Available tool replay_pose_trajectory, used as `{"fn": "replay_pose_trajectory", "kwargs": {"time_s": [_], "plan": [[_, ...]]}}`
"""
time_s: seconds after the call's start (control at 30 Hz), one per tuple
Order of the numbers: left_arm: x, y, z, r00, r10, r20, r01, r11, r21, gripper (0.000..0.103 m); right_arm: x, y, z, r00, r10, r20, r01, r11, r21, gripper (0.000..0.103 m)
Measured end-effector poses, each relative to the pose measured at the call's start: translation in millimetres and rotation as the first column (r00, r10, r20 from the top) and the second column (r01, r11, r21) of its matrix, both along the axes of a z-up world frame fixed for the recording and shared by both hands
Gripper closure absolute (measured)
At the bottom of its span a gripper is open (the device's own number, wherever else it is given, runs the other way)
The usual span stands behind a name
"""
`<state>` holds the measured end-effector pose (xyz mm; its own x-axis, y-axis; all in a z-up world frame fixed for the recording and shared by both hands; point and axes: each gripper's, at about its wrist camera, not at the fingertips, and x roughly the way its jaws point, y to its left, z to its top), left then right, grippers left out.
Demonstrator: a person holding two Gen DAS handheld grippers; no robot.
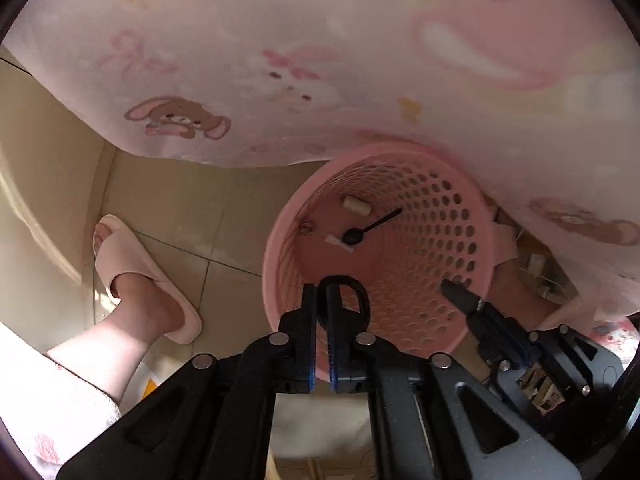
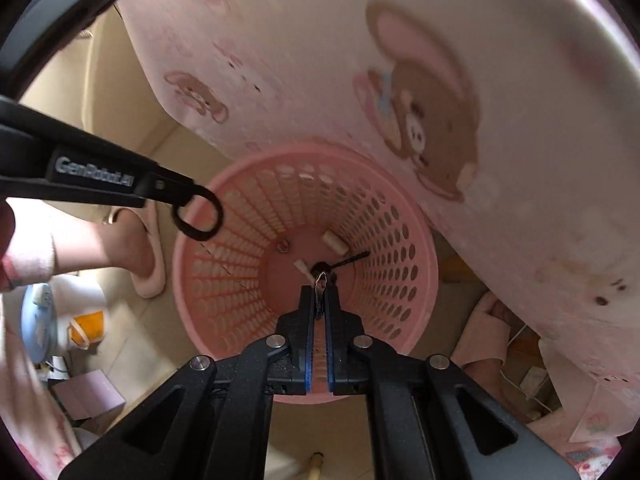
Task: Collect trash
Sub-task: 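Carry both items over the wastebasket and open both tools, then return both open tools to the tissue and pink box on the seat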
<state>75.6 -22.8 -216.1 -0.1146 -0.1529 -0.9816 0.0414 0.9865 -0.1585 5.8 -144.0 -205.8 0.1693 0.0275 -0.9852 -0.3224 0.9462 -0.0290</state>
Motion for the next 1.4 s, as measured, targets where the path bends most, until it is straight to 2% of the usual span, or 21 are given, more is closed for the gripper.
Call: {"fn": "replay_pose_trajectory", "kwargs": {"time_s": [0.17, 0.33, 0.47, 0.57, 0.7, 0.87, 1.07, 1.13, 1.2, 1.27, 1.4], "plan": [[-1.3, 8.7, -23.4, 0.997, 0.031, -0.074, -0.033, 0.999, -0.014, 0.099, -2.8, -3.2, -8.6, 1.000, 0.010, -0.012, -0.011, 1.000, -0.017, 0.099], [-2.0, 9.1, -27.5, 0.996, 0.048, -0.081, -0.048, 0.999, 0.003, 0.099, -3.3, -3.3, -8.6, 1.000, 0.018, 0.001, -0.018, 1.000, -0.021, 0.098], [-0.3, 13.1, -15.8, 0.996, 0.075, -0.043, -0.076, 0.997, -0.019, 0.079, -1.3, -6.6, -6.0, 1.000, -0.007, 0.006, 0.007, 1.000, -0.022, 0.091], [1.1, 16.5, -7.4, 0.996, 0.089, -0.012, -0.089, 0.996, -0.027, 0.076, 0.0, -9.9, -3.4, 1.000, -0.018, 0.009, 0.018, 1.000, -0.017, 0.085], [2.0, 16.8, 5.0, 0.996, 0.083, 0.018, -0.083, 0.996, -0.031, 0.074, -0.2, -13.2, 5.4, 0.999, -0.025, 0.043, 0.026, 0.999, -0.021, 0.058], [3.5, 18.6, 24.0, 0.994, 0.074, 0.078, -0.072, 0.997, -0.028, 0.070, 0.6, -18.4, 24.4, 0.995, -0.042, 0.092, 0.043, 0.999, -0.009, 0.057], [6.2, 27.4, 55.3, 0.980, 0.085, 0.179, -0.083, 0.996, -0.019, 0.069, -8.7, -14.1, 64.3, 0.982, 0.003, 0.187, -0.008, 1.000, 0.023, 0.055], [5.2, 31.2, 72.9, 0.969, 0.085, 0.232, -0.082, 0.996, -0.023, 0.069, -13.7, -14.9, 83.2, 0.972, 0.002, 0.235, -0.014, 0.999, 0.047, 0.053], [2.8, 33.1, 92.5, 0.948, 0.076, 0.309, -0.081, 0.997, 0.003, 0.069, -18.9, -17.1, 100.5, 0.961, -0.006, 0.276, -0.018, 0.997, 0.081, 0.046], [0.5, 36.5, 113.2, 0.915, 0.078, 0.396, -0.099, 0.995, 0.032, 0.069, -22.4, -17.4, 114.6, 0.949, 0.007, 0.314, -0.036, 0.995, 0.088, 0.044], [-3.9, 47.6, 148.2, 0.840, 0.093, 0.534, -0.132, 0.991, 0.034, 0.067, -30.0, -19.1, 139.9, 0.918, -0.012, 0.397, -0.033, 0.994, 0.106, 0.044]]}}
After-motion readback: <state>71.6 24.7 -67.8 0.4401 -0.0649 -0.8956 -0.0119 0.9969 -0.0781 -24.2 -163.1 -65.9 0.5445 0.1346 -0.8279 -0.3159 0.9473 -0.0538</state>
